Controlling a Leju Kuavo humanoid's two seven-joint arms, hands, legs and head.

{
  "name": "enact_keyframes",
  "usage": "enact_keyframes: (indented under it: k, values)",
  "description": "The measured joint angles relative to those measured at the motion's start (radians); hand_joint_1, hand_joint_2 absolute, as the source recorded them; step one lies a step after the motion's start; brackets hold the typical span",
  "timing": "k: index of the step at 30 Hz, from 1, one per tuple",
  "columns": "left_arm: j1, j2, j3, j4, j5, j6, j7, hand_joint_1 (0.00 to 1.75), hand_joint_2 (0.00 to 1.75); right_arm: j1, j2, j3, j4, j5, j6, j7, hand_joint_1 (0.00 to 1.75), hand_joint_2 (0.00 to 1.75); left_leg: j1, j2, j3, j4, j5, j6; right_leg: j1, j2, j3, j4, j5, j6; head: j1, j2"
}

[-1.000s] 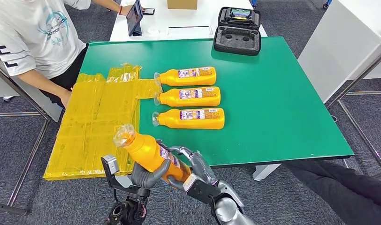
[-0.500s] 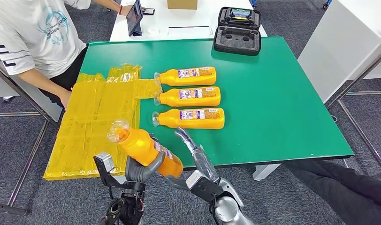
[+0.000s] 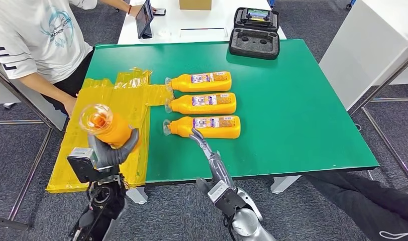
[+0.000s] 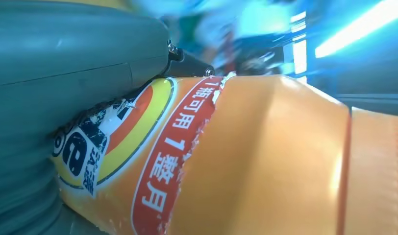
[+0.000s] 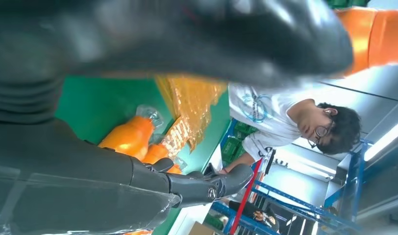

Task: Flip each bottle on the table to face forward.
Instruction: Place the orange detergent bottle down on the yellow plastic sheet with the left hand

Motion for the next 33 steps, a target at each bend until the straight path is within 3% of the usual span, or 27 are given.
enact_keyframes:
  k: [5, 10, 16, 20, 24, 33]
  values:
    - [-0.074, 0.071, 0.01, 0.015, -0.231, 0.002, 0.072, 1.75, 1.75, 0.0, -0.004, 0.009, 0.013, -0.041, 0.014, -0.011, 0.0, 0.0, 0.0, 0.0, 0.0, 0.0, 0.0, 0.0, 0.0, 0.0, 0.0, 0.0, 0.0, 0.0, 0.0, 0.0]
    - [-0.105, 0.116, 0.01, 0.036, -0.324, -0.035, 0.134, 1.74, 1.75, 0.002, -0.006, 0.014, 0.024, -0.048, 0.025, -0.015, 0.0, 0.0, 0.0, 0.0, 0.0, 0.0, 0.0, 0.0, 0.0, 0.0, 0.0, 0.0, 0.0, 0.0, 0.0, 0.0]
    - [-0.188, 0.182, -0.008, 0.161, -0.492, -0.186, 0.266, 1.54, 1.75, 0.004, 0.001, 0.013, 0.038, -0.045, 0.062, -0.016, 0.0, 0.0, 0.0, 0.001, 0.0, 0.0, 0.0, 0.0, 0.0, 0.0, -0.001, 0.0, 0.0, 0.0, 0.0, 0.0]
    - [-0.254, 0.224, -0.044, 0.275, -0.552, -0.274, 0.308, 1.55, 1.75, 0.005, 0.007, 0.013, 0.053, -0.042, 0.075, -0.019, 0.0, 0.0, 0.0, 0.001, 0.0, 0.0, 0.001, -0.001, 0.0, 0.001, -0.001, 0.0, 0.0, 0.0, 0.0, 0.0]
    - [-0.309, 0.252, -0.08, 0.362, -0.593, -0.337, 0.348, 1.35, 1.75, 0.005, 0.011, 0.012, 0.068, -0.044, 0.092, -0.027, 0.0, 0.0, 0.0, 0.001, 0.0, 0.0, 0.001, -0.001, 0.0, 0.001, -0.001, 0.001, 0.0, 0.0, 0.0, 0.0]
    - [-0.407, 0.302, -0.116, 0.51, -0.628, -0.432, 0.373, 1.56, 1.75, 0.014, 0.012, 0.001, 0.1, -0.046, 0.104, -0.048, 0.0, 0.0, 0.0, 0.001, -0.001, 0.0, 0.001, -0.001, 0.0, 0.001, -0.002, 0.001, 0.0, 0.0, 0.0, 0.0]
